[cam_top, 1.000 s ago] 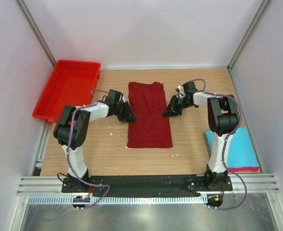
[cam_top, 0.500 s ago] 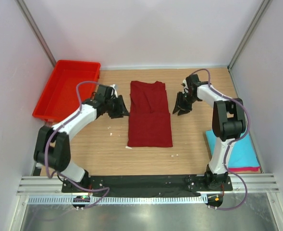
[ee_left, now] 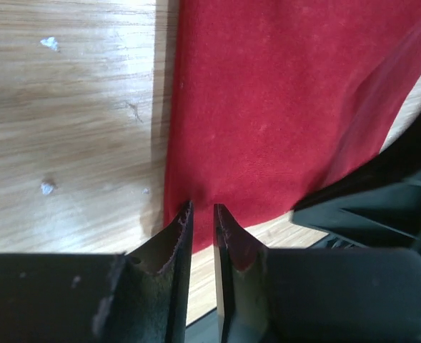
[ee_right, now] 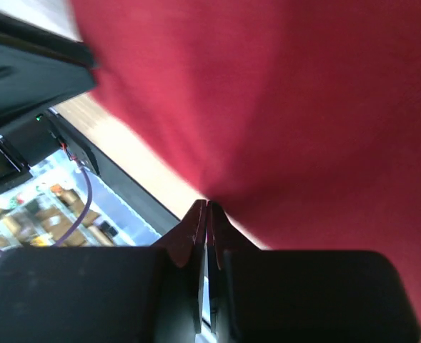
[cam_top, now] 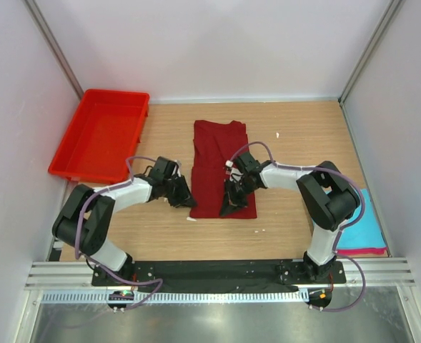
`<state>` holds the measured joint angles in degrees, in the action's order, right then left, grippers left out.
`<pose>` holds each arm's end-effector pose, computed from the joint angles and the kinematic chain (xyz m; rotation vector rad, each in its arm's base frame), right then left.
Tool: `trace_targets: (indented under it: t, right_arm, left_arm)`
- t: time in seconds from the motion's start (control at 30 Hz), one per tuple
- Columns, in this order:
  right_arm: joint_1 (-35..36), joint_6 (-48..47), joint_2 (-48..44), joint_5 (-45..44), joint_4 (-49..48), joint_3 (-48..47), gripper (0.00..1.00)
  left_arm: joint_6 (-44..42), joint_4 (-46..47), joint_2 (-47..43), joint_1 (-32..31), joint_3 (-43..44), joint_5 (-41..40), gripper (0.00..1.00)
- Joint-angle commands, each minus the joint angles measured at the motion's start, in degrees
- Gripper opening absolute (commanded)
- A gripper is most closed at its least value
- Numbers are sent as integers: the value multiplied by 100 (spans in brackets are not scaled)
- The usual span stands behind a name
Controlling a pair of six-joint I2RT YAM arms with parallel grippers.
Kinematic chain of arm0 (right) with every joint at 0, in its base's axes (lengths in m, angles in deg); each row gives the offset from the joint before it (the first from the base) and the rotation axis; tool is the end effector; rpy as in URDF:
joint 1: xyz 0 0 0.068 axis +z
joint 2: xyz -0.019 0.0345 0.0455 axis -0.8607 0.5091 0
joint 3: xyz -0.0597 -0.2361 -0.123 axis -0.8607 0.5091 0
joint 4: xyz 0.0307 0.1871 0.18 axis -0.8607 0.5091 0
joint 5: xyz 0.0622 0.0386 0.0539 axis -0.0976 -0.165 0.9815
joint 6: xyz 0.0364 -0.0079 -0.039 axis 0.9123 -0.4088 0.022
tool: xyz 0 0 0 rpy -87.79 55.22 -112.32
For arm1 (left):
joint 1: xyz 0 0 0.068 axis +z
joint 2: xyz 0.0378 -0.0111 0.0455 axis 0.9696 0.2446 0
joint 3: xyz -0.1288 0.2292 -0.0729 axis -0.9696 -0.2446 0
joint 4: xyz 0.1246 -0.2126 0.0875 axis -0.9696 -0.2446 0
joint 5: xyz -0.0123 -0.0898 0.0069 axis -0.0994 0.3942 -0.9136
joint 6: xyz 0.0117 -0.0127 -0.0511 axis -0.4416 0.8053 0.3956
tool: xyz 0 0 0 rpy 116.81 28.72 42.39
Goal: Fold and stack the t-shirts
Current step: Fold the tshirt
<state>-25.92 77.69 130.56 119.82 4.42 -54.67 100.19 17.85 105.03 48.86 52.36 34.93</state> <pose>0.2656 0.2010 0.1475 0.2128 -2.8923 -1.0874 0.2471 -0.1404 0.1507 -0.3544 2.7770 -0.8961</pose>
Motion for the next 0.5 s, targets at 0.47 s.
trace_targets:
  t: [0.47]
  right_arm:
    - [-43, 85, -502, -325, -381, 719, 14]
  left_arm:
    - [55, -410, -994, -9, -471, -539, 22]
